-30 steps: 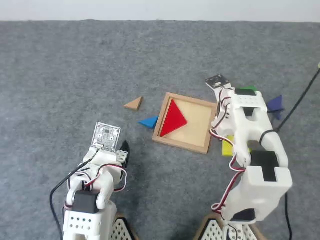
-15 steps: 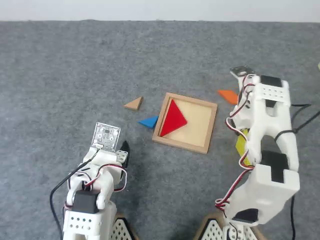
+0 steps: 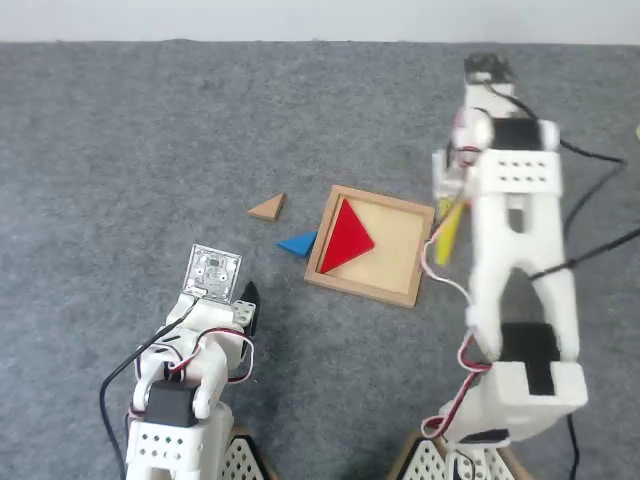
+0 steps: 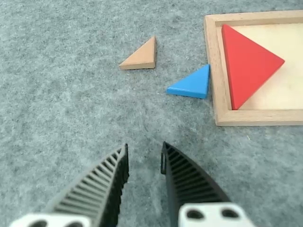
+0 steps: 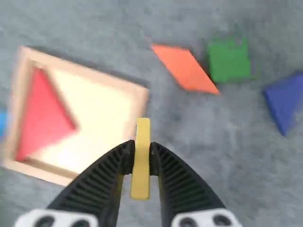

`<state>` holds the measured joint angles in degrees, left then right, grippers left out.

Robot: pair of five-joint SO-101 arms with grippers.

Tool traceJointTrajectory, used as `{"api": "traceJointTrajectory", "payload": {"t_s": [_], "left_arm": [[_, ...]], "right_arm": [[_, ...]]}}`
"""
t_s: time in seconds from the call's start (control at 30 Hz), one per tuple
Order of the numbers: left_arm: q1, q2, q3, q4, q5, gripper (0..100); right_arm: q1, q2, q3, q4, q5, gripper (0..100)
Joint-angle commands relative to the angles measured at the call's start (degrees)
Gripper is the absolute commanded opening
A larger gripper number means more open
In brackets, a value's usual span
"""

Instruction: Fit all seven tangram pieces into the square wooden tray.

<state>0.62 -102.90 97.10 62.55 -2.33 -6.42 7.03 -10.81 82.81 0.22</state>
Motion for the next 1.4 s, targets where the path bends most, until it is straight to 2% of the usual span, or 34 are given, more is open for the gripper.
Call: {"api": "traceJointTrajectory", "payload": {"t_s": [0.0,0.13,0.23,0.33,0.53,0.63,0.77,0.87,1.13,1.23,1.3,1.37], "left_arm": [[0.35,-0.79,-0.66,0.18,0.44,11],[0.35,-0.79,-0.66,0.18,0.44,11],[0.35,-0.79,-0.66,0.18,0.44,11],[0.35,-0.79,-0.66,0.18,0.44,11],[0.35,-0.79,-0.66,0.18,0.44,11],[0.35,-0.79,-0.66,0.18,0.44,11],[0.35,-0.79,-0.66,0.18,0.44,11],[0.35,-0.79,-0.66,0.18,0.44,11],[0.35,-0.79,-0.66,0.18,0.44,11],[0.35,-0.79,-0.66,0.18,0.44,11],[0.35,-0.79,-0.66,0.18,0.44,11],[0.35,-0.79,-0.66,0.18,0.44,11]], "right_arm": [[-5.76,3.74,-7.65,-1.27,-3.43,0.6],[-9.80,11.38,-16.09,-1.19,-3.96,0.6],[-10.15,16.92,-22.24,-1.19,-5.27,0.6],[-9.54,20.53,-26.46,-1.19,-9.67,0.6],[-6.29,22.11,-28.40,-2.15,-25.58,0.6],[-5.41,22.11,-28.40,-2.33,-29.45,0.6],[-5.67,22.11,-28.13,-1.80,-28.75,0.6],[-5.76,21.93,-28.13,-1.01,-25.49,0.6],[-9.19,17.45,-28.13,4.53,-5.71,0.6],[-12.09,17.19,-28.13,6.81,-0.62,0.6],[-13.67,17.19,-28.13,7.52,-0.70,0.6],[-13.76,17.19,-28.13,7.34,-7.03,0.6]]}}
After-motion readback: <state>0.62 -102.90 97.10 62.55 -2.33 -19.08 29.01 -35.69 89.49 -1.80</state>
